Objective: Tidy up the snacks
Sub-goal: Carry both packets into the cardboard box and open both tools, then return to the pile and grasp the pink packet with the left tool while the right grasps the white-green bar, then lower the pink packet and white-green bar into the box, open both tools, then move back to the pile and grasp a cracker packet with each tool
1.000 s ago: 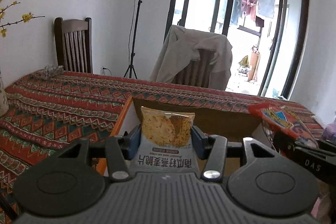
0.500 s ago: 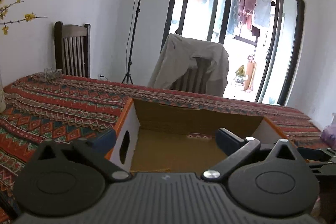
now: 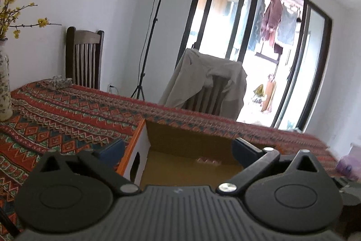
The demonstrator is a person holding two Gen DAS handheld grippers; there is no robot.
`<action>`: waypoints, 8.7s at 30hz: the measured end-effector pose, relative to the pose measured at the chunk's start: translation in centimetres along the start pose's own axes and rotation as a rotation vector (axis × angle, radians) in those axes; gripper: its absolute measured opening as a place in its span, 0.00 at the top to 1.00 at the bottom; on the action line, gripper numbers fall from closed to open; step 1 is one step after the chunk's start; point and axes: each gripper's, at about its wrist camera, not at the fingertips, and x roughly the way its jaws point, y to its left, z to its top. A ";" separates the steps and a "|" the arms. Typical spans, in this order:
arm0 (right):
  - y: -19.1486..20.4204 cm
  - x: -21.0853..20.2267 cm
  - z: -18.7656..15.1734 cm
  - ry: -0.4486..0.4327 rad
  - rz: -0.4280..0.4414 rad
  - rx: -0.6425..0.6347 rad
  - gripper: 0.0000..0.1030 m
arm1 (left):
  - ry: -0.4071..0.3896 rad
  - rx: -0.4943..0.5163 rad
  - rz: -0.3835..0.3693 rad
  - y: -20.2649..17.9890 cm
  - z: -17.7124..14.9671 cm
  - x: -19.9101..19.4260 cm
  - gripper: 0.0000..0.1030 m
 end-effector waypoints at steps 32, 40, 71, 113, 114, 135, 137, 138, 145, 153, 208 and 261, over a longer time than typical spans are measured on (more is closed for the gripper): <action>1.0 -15.6 -6.4 -0.005 -0.027 0.012 0.00 | 0.012 0.043 -0.047 2.3 -5.2 -14.3 0.00; 0.7 -17.7 -9.3 0.008 -0.013 0.006 0.00 | 0.092 0.046 -0.026 3.8 -9.6 -16.0 0.00; 0.1 -7.9 -8.3 0.336 0.023 -0.104 0.50 | 0.149 0.016 -0.001 5.3 -11.4 -16.0 0.00; -0.1 -13.5 -11.3 -0.026 -0.039 -0.045 0.65 | 0.221 0.193 0.101 2.1 -9.8 -8.9 0.01; -0.2 -13.6 -11.2 -0.025 -0.040 -0.041 0.65 | 0.222 0.201 0.101 1.9 -9.8 -8.8 0.03; -0.3 -13.6 -11.6 -0.039 -0.037 -0.023 0.65 | 0.233 0.143 0.056 2.7 -9.7 -9.7 0.41; -0.3 -13.7 -11.6 -0.046 -0.037 -0.022 0.65 | 0.213 0.139 0.052 2.7 -9.1 -10.2 0.41; -0.3 -13.7 -11.6 -0.047 -0.039 -0.022 0.65 | 0.203 0.138 0.051 2.7 -8.8 -10.4 0.41; -0.1 -14.7 -9.5 -0.099 -0.020 -0.018 0.65 | 0.133 0.141 0.038 2.1 -6.3 -11.0 0.41; 0.0 -13.8 -4.4 -0.167 -0.002 -0.015 0.65 | 0.076 0.147 -0.002 0.2 -2.6 -9.3 0.41; 0.4 0.0 0.0 -0.017 -0.009 0.061 0.00 | 0.070 0.014 0.022 -0.2 -0.6 1.7 0.00; 2.2 -10.9 -11.3 0.247 0.059 -0.111 0.36 | 0.224 0.012 0.023 5.5 -9.7 -14.2 0.00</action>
